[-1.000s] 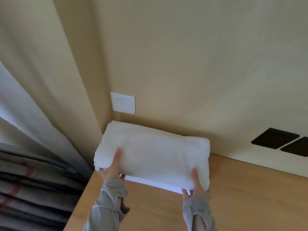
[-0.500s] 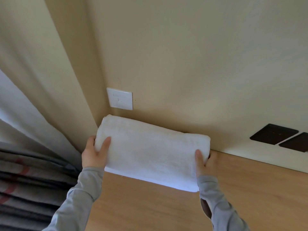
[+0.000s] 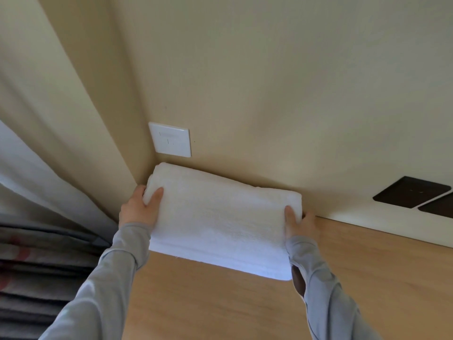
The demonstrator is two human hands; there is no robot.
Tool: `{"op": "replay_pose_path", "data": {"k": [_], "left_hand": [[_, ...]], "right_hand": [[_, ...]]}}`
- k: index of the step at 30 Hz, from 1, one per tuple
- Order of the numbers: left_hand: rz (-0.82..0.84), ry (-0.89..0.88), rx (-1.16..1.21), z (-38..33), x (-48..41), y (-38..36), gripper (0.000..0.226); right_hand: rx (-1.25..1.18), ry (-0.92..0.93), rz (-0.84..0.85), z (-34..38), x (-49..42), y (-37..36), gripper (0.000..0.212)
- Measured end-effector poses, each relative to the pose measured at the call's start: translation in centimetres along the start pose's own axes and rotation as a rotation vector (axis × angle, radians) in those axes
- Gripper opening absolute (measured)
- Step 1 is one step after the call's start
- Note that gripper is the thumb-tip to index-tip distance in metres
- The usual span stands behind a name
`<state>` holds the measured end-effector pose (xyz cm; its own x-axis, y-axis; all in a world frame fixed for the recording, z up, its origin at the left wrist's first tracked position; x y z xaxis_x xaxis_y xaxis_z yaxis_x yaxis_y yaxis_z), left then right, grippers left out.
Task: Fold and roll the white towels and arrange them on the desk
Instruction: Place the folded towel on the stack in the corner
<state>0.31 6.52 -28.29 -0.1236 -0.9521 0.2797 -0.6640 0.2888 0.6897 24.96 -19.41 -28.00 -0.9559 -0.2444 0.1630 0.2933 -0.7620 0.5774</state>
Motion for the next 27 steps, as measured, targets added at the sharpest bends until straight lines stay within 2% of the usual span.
{"op": "replay_pose_path", "data": {"k": [4,8,10,11,13,14,15,16,18,20,21,24,27], "left_hand": [[0.035,0.078,-0.002,0.8,-0.3,0.0,0.050],[0.062,0.121,-0.009,0.5,0.4,0.3,0.049],[-0.031,0.054,-0.050,-0.6,1.5,0.9,0.054],[-0.153,-0.074,-0.110,-1.4,2.3,1.2,0.055],[-0.361,-0.413,-0.257,-3.8,5.0,0.6,0.055],[-0.363,-0.548,-0.333,-5.0,6.7,-0.5,0.054],[-0.278,-0.626,-0.418,-6.0,8.0,-2.0,0.055],[-0.180,-0.650,-0.500,-6.5,9.1,-3.7,0.056],[-0.058,-0.587,-0.629,-6.8,10.0,-6.6,0.058],[-0.032,-0.534,-0.692,-7.0,9.2,-7.7,0.058],[-0.015,-0.538,-0.707,-7.0,8.4,-7.8,0.058],[0.067,-0.628,-0.737,-5.8,5.6,-5.8,0.059],[0.063,-0.702,-0.731,-3.5,4.4,-3.8,0.063]], "right_hand": [[-0.134,-0.072,0.000,-1.2,0.2,0.1,0.056],[-0.131,-0.104,0.062,-1.7,0.7,0.4,0.056],[-0.115,-0.117,0.092,-1.2,1.0,0.7,0.053],[-0.097,-0.095,0.079,-0.8,1.2,0.8,0.051],[0.091,0.099,-0.104,0.5,1.6,1.5,0.049],[0.230,0.294,-0.233,1.7,2.4,1.7,0.048],[0.336,0.520,-0.322,3.4,3.7,1.5,0.045],[0.397,0.720,-0.334,4.8,5.1,0.6,0.044],[0.517,0.974,-0.160,6.4,7.4,-2.4,0.043],[0.629,0.970,0.129,6.3,8.2,-5.2,0.046],[0.701,0.944,0.216,5.7,7.6,-5.6,0.050],[0.841,0.874,0.211,3.2,4.2,-3.0,0.068],[0.819,0.839,0.258,1.2,2.4,-0.4,0.077]]}}
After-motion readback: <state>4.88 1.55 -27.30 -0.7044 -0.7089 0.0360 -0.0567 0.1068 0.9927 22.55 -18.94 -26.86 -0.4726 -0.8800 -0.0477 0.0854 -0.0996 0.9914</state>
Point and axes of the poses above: each hand's wrist, its own x-axis away from the middle knuckle, its own y-axis out of the back of the hand, z = x × y, the point moved 3 cm from there along -x, towards the middle knuckle, and after that the axes turned 10 degrees about y, right-handed, at the moved point
